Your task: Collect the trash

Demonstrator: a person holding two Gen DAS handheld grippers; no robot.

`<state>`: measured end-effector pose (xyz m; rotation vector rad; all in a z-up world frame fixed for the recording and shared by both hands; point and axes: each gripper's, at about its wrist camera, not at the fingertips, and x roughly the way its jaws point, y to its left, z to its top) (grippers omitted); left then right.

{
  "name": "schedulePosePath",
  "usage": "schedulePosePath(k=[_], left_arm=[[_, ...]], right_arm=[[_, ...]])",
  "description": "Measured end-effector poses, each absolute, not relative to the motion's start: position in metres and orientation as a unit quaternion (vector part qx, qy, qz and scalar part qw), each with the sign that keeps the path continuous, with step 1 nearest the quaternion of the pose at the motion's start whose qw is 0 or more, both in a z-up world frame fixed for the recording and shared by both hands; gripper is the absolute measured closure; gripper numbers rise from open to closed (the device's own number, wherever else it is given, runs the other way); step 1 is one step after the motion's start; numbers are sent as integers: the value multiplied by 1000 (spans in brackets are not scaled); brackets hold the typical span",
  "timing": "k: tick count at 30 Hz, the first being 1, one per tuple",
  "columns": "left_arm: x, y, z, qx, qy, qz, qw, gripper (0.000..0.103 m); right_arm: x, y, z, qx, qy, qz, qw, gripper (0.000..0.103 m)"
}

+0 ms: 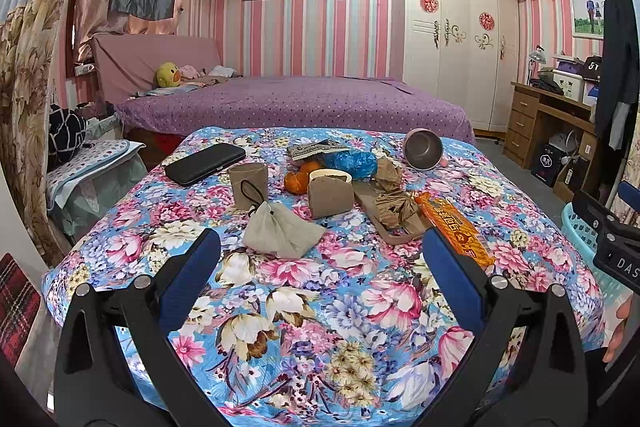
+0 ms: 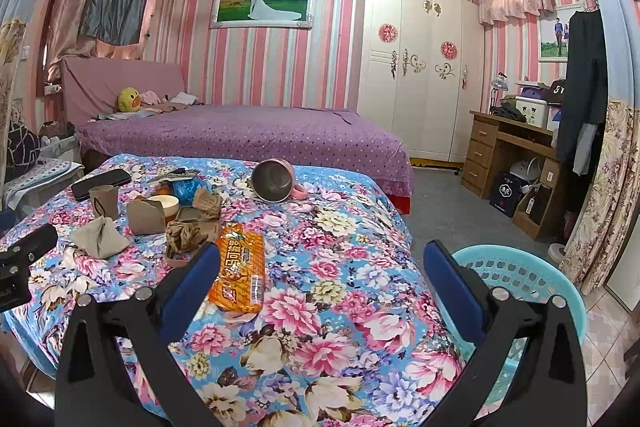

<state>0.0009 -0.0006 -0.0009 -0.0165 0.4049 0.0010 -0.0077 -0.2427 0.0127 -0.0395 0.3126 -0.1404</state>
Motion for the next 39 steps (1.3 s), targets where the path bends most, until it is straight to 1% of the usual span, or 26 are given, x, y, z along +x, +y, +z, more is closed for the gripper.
schedulePosePath(k=[39], left_arm=[[1, -1, 0, -10, 202, 0, 979, 5]], right_arm=[[-8, -249, 15, -21, 155, -76, 985, 4]])
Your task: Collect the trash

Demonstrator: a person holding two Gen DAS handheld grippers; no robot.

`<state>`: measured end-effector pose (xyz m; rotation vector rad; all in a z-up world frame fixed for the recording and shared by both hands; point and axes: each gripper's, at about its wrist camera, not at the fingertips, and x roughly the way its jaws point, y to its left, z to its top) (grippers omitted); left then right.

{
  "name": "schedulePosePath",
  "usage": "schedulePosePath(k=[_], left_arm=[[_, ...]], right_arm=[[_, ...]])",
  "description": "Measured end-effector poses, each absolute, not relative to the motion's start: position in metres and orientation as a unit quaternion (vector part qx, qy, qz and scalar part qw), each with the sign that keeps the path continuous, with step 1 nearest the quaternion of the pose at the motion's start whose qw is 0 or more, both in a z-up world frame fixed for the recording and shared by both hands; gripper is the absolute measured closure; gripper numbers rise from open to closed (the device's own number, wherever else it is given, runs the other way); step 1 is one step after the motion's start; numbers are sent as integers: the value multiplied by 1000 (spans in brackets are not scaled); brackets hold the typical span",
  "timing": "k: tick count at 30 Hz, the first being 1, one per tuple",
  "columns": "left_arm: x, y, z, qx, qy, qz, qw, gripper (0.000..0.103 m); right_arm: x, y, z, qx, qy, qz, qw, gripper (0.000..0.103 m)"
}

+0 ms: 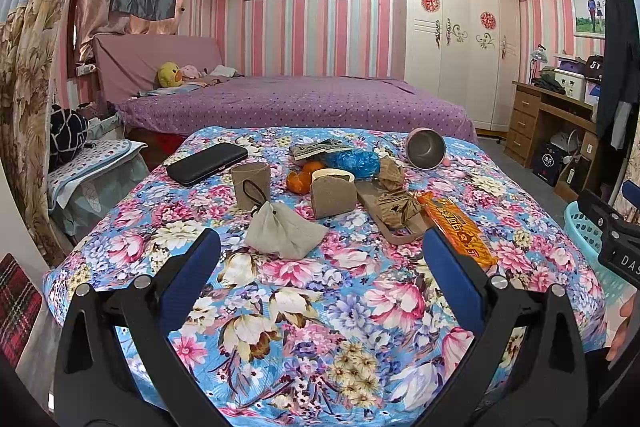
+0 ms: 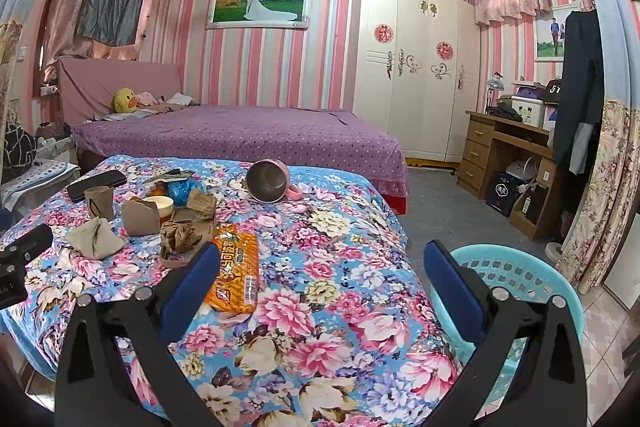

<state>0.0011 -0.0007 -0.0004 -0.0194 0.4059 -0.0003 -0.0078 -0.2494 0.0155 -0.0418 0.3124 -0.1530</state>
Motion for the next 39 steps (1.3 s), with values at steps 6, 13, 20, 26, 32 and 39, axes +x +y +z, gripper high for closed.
schedulePosePath(k=[6, 13, 20, 26, 32, 39], left_arm=[[1, -1, 0, -9, 201, 1, 980, 5], [3, 3, -5, -5, 201, 4, 980, 5], [5, 5, -5, -2, 202, 6, 979, 5], [5, 6, -6, -2, 206, 5, 978, 5], [7, 10, -1, -1, 207, 5, 978, 5], [15, 21, 11, -2, 210, 5, 978, 5]], right_arm=[[-8, -250, 16, -21, 155, -77, 985, 4], [-7, -252, 15, -19, 153, -80, 985, 4], [-7, -253, 17, -18, 153, -81, 985, 4], [-6, -254, 17, -10, 157, -80, 984, 4], [-3, -254, 16, -8, 162, -82, 983, 4], [-1, -252, 28, -13, 155, -81, 985, 4]])
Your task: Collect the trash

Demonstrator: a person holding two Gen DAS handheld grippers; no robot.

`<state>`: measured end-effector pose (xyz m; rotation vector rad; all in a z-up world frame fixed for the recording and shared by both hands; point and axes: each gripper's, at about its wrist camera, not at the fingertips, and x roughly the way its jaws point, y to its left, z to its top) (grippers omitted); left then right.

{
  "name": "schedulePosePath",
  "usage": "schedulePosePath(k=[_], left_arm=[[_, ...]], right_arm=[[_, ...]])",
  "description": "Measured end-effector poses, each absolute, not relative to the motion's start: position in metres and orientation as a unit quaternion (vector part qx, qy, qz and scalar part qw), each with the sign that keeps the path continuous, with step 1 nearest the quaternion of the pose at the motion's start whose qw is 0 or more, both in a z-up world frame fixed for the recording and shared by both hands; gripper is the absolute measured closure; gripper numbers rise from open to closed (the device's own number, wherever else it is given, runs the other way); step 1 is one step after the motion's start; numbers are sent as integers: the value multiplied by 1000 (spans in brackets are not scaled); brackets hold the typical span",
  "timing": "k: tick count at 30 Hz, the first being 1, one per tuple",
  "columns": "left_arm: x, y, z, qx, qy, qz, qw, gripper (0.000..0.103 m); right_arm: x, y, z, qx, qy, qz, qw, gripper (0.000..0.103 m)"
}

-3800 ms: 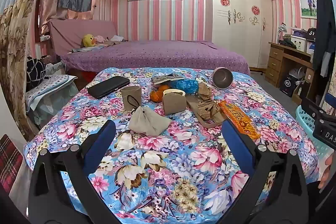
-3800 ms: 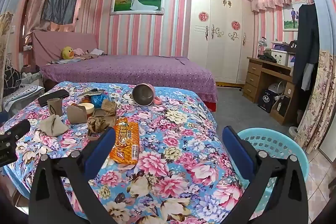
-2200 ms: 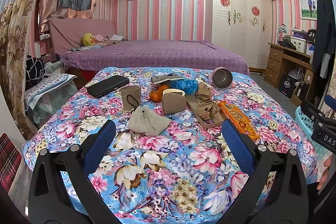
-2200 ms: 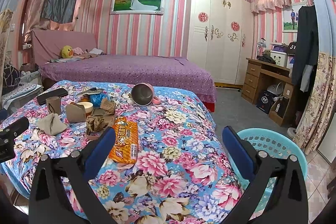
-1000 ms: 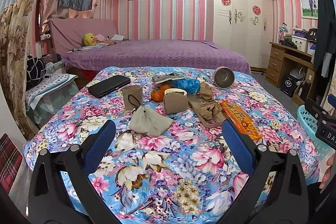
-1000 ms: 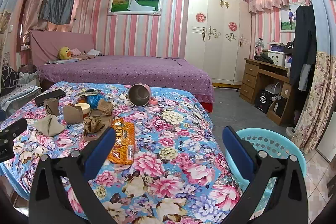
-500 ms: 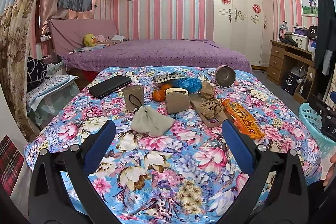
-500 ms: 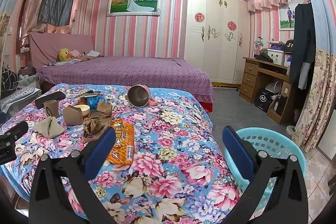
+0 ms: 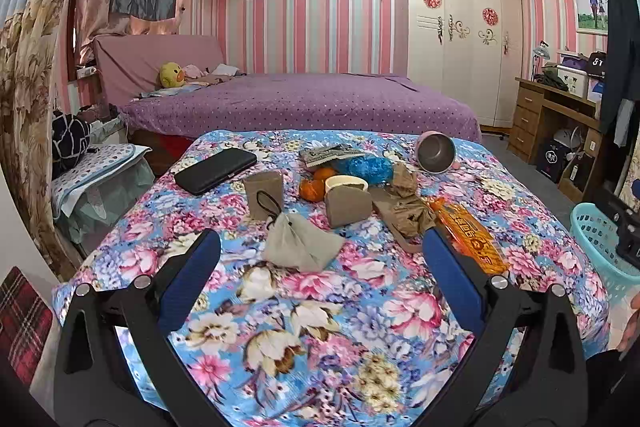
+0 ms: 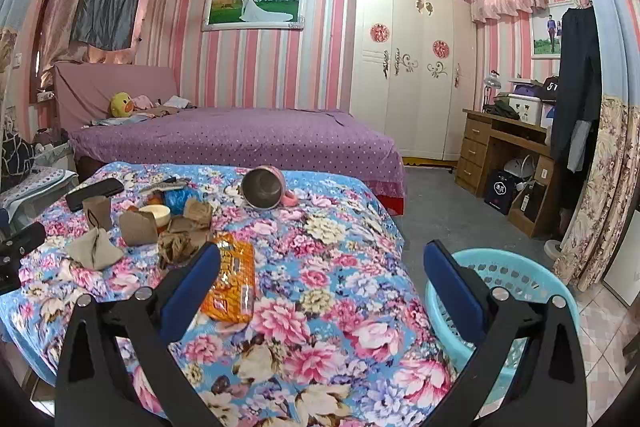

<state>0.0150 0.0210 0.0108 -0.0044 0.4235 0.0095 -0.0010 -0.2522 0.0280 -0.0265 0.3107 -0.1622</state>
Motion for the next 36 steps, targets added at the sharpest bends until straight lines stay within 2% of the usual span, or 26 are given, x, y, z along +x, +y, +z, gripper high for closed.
schedulePosePath(k=[11, 23, 29, 36], left_arm=[[43, 60, 19, 2, 216, 19, 976, 5], [64, 114, -47, 1, 304, 44, 952, 5], [72, 112, -53, 8, 308, 45, 950, 5], [100, 77, -48, 6, 312, 17, 950, 5]], right_arm=[[35, -248, 44, -5, 171, -72, 983, 4], [83, -258, -11, -11, 249, -77, 965, 4], [92, -263, -23, -38, 263, -92, 960, 4], [100, -274, -20, -8, 259, -85, 962, 4]])
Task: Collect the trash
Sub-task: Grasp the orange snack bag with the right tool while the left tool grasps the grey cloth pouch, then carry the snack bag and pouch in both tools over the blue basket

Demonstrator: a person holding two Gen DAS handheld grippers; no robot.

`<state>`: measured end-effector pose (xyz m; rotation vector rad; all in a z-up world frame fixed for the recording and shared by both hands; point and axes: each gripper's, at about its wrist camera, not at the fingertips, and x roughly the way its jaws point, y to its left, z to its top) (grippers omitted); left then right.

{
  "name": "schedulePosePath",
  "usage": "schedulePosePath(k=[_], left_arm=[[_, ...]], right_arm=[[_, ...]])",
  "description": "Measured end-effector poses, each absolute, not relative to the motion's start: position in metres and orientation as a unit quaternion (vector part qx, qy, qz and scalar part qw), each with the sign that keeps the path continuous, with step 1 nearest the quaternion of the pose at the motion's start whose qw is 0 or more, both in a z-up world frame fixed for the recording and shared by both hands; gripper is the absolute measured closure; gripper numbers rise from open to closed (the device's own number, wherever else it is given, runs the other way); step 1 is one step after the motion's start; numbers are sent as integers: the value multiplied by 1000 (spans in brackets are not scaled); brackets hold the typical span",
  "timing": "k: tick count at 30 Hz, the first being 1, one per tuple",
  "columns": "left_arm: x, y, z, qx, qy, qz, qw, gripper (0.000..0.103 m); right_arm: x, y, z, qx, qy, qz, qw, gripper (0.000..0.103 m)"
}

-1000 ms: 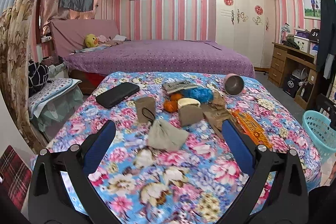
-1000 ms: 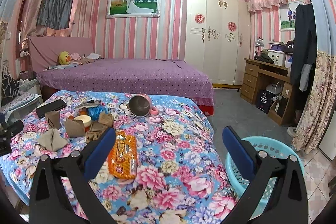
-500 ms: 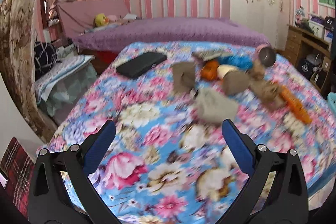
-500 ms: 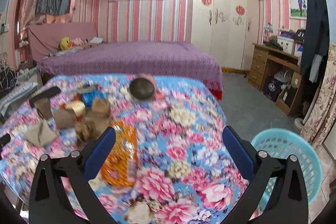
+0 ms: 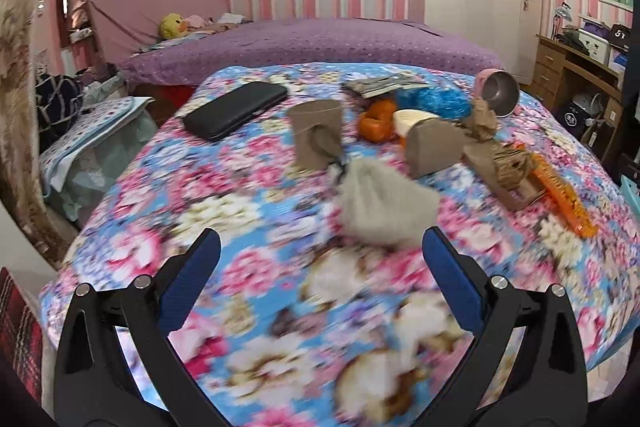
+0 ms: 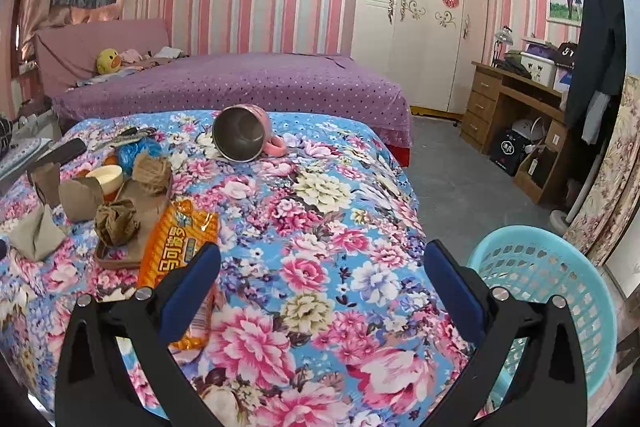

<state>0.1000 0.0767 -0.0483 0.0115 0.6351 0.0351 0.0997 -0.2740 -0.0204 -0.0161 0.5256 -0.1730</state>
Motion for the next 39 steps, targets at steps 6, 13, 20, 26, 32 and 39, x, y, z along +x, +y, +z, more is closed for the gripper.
schedulePosePath(k=[6, 13, 20, 26, 32, 39], left_arm=[[136, 52, -53, -10, 340, 10, 940, 15], [149, 40, -64, -16, 377, -12, 926, 80], [111, 39, -41, 5, 330, -13, 944, 80], [90, 57, -34, -3, 322, -6, 947, 80], [92, 71, -37, -17, 328, 0, 945, 80], [92, 70, -37, -17, 324, -1, 946, 80]], right_arm=[[107, -270, -23, -16, 259, -84, 962, 4], [114, -253, -37, -23, 283, -43, 958, 4], [122, -222, -50, -25, 314, -2, 949, 4], [132, -200, -63, -39, 340, 12, 939, 5], [139, -191, -73, -55, 372, 28, 926, 40], [137, -194, -72, -28, 372, 70, 925, 79]])
